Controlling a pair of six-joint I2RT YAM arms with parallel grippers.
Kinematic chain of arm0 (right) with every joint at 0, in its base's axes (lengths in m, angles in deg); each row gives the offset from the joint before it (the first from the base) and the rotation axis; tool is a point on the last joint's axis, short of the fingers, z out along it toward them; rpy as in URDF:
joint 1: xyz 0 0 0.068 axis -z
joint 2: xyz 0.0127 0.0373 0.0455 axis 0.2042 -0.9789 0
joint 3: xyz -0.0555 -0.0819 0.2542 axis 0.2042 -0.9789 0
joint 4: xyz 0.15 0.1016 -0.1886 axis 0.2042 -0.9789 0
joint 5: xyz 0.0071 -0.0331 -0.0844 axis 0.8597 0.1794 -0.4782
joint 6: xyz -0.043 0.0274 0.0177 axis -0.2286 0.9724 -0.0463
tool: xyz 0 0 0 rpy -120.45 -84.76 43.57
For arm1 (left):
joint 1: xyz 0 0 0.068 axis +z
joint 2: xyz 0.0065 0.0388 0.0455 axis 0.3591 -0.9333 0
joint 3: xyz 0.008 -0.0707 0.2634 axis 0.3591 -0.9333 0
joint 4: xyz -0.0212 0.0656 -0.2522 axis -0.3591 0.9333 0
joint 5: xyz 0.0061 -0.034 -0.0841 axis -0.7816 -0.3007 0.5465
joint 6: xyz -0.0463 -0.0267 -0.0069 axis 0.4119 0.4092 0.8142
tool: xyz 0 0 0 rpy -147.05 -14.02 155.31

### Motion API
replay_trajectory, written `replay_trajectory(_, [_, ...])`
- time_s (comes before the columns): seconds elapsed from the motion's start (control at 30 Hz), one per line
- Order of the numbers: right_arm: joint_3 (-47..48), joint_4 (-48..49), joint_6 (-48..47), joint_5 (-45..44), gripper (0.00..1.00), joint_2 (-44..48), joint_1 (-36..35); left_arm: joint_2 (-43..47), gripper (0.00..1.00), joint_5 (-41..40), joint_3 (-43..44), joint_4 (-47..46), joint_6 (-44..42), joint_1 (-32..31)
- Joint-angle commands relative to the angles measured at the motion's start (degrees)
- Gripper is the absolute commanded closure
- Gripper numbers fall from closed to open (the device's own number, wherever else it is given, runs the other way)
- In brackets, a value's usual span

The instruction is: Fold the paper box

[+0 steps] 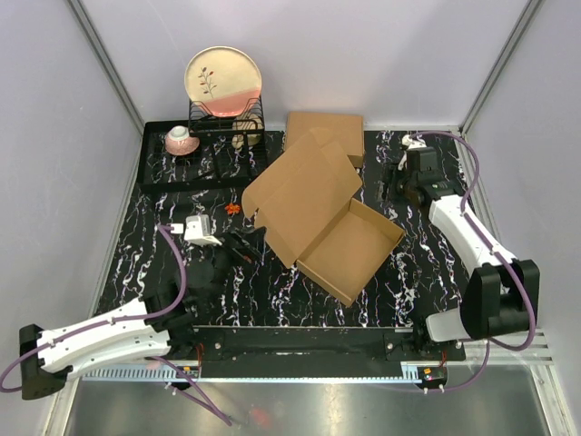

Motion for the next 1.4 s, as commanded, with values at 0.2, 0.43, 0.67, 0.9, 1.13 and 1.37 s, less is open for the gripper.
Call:
replay_trajectory(0.2, [4.3,1.4,-13.5,-0.1,0.33,-10.8,-4.4,3.9,0.01,-3.8,0.3,0.0,-2.2,-0.9])
replay_trajectory(0.43, [7.7,-3.8,-9.4,-1.0,0.39,-20.5,-5.8,7.4,0.01,-4.7,-0.4,0.5,-4.6,-0.9])
replay_trajectory(0.67, [2.5,-1.6,-5.4,-5.9,0.7,-17.8,-5.9,7.8,0.01,-5.1,-0.4,1.1,-5.0,-0.9])
replay_trajectory(0.9, [-9.8,6.5,4.2,-10.1,0.77,-7.4,-6.4,6.1,0.01,-5.4,-0.3,1.1,-4.5,-0.9])
replay_trajectory(1.13, [-10.2,8.0,0.6,-10.7,0.76,-5.1,-7.8,1.0,0.01,-5.8,1.9,1.8,-4.6,-0.9])
replay_trajectory(1.37, [-10.4,10.6,-5.0,-15.1,0.7,-8.3,-12.4,-2.9,0.01,-5.5,2.3,3.9,-2.5,-0.9])
